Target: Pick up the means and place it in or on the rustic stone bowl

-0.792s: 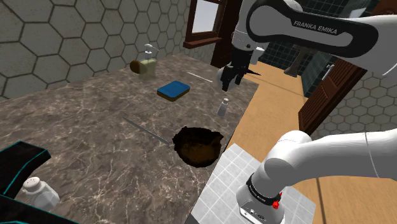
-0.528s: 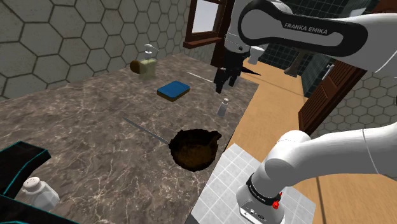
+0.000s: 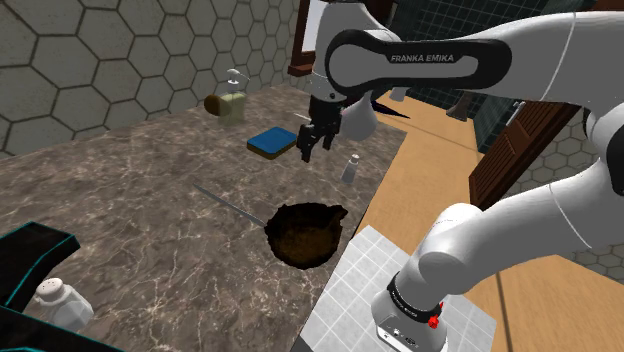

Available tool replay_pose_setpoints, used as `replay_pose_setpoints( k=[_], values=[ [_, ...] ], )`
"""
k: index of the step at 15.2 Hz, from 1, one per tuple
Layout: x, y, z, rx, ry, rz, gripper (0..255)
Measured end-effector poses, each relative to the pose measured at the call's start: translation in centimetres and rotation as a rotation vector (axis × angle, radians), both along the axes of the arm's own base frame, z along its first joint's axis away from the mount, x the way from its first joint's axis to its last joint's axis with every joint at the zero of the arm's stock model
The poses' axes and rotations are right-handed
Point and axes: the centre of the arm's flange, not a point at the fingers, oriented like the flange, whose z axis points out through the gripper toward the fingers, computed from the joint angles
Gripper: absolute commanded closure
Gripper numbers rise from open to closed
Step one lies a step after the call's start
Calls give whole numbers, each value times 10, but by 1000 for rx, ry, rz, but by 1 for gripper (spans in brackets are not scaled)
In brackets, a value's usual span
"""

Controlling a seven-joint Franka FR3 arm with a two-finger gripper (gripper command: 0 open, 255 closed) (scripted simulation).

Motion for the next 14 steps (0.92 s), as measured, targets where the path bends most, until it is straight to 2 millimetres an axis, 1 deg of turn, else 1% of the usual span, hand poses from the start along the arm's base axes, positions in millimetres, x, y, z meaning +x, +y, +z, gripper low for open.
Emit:
replay_pose_setpoints(
  k=[4,5,11,14],
  values=[
    [20,37,-29,13,7,37,0],
    [27,43,-34,16,9,46,0],
    [64,99,-73,36,20,101,0],
    [83,127,-96,46,26,130,0]
  ],
)
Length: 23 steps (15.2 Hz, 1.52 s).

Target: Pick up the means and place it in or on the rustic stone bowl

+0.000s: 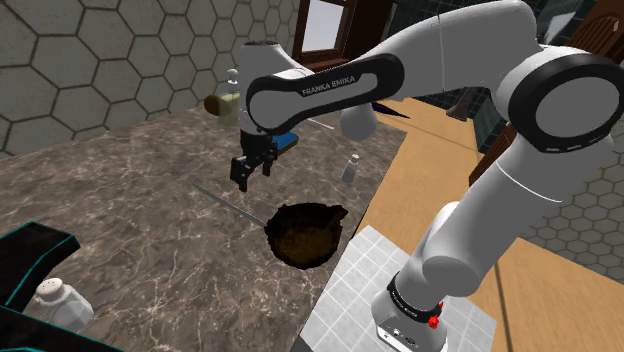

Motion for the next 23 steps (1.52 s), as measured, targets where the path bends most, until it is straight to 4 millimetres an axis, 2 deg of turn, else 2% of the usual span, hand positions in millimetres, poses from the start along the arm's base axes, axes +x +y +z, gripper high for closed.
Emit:
replay_pose_setpoints(
  k=[3,5,12,18,19,23],
  values=[
    [15,30,-20,11,5,28,0],
    [21,41,-30,14,8,38,0],
    [20,45,-66,16,8,41,0],
    [19,45,-70,16,8,41,0],
    [19,45,-70,16,8,41,255],
    [19,45,-70,16,8,41,255]
  ],
)
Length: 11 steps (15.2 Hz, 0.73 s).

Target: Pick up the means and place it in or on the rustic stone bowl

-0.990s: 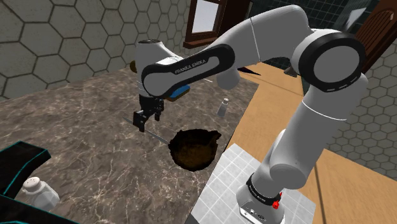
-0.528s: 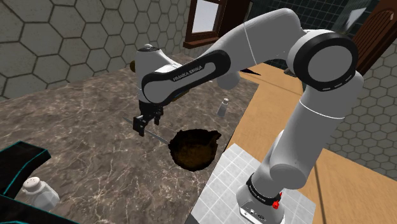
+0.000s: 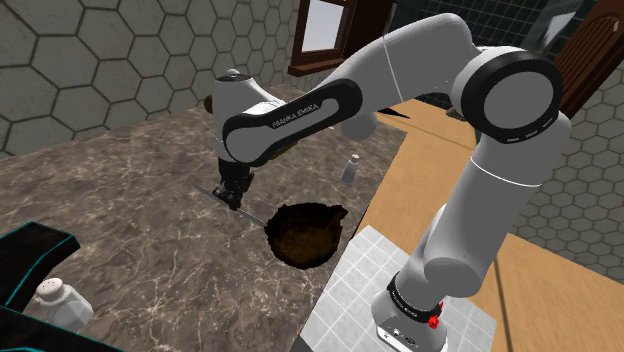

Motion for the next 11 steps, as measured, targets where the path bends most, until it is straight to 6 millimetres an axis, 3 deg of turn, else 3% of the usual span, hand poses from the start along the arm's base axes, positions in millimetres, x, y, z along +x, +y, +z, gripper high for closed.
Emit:
replay_pose_setpoints(
  k=[6,11],
  values=[
    [0,0,0,0,0,0,255],
    [1,0,21,0,0,0,255]
  ],
)
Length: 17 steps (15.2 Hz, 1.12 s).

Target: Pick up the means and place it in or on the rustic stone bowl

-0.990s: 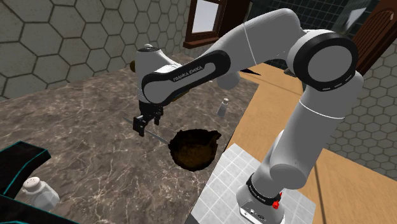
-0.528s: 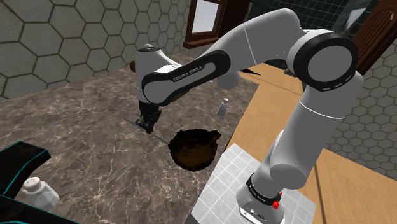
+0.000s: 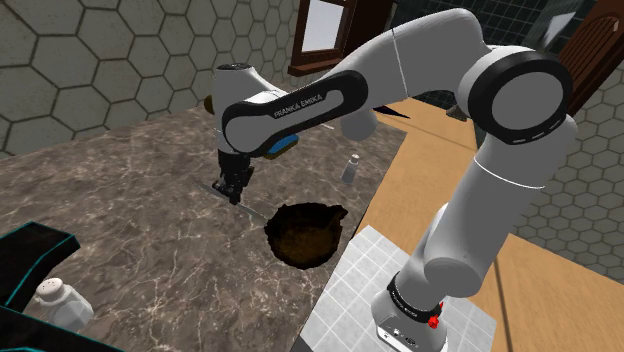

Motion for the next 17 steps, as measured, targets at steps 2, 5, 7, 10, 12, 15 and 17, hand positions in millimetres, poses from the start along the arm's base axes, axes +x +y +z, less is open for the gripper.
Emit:
replay_pose_setpoints(
  k=[2,5,7,10,12,15,17],
  values=[
    [0,1,10,0,0,0,255],
    [-1,1,26,0,0,0,255],
    [0,0,37,0,0,0,255],
    [0,-1,52,0,0,0,255],
    [-2,0,63,0,0,0,255],
    [-2,1,79,0,0,0,255],
    [-1,-1,89,0,0,0,255]
  ],
)
